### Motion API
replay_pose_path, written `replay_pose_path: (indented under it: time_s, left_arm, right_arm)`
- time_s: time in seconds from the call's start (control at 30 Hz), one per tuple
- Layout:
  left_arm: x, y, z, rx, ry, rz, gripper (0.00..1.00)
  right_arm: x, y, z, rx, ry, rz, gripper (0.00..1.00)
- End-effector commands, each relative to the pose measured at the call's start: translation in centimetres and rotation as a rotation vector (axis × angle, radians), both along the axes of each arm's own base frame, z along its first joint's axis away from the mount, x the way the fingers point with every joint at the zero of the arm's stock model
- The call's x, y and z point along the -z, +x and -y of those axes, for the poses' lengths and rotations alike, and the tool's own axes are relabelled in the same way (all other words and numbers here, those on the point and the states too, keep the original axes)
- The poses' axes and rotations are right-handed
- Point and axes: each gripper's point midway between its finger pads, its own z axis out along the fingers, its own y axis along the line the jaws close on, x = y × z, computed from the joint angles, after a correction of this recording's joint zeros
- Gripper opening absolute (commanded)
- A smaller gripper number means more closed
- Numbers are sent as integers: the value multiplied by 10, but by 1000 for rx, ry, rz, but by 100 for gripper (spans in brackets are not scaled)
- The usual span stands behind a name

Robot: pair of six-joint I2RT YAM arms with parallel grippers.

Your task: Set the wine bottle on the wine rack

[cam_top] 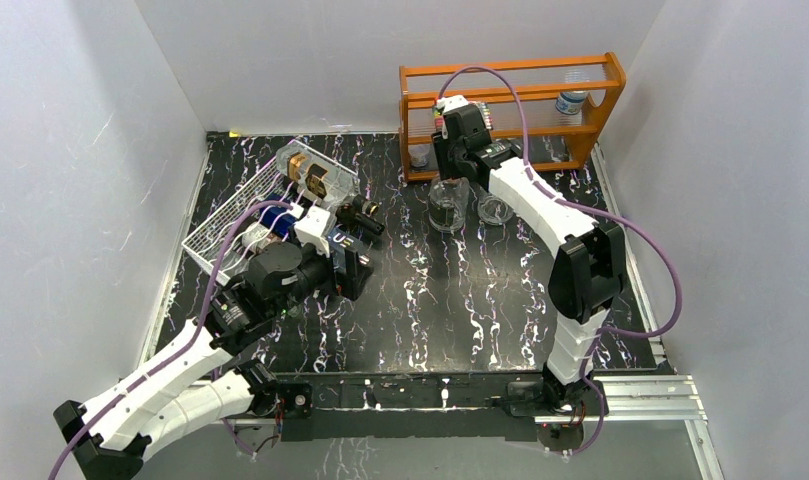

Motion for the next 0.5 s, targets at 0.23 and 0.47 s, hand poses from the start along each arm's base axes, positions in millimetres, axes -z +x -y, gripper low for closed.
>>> replay_pose_path:
  time_s: [0.23, 0.47]
  left_arm:
    - [-3, -2, 3, 9, -24, 1, 98]
    - [-10, 2, 10, -20, -74, -47, 98]
  right_arm:
    - [-32, -36, 0, -57, 133, 74, 5]
    - [-42, -77, -2, -95, 160, 200, 0]
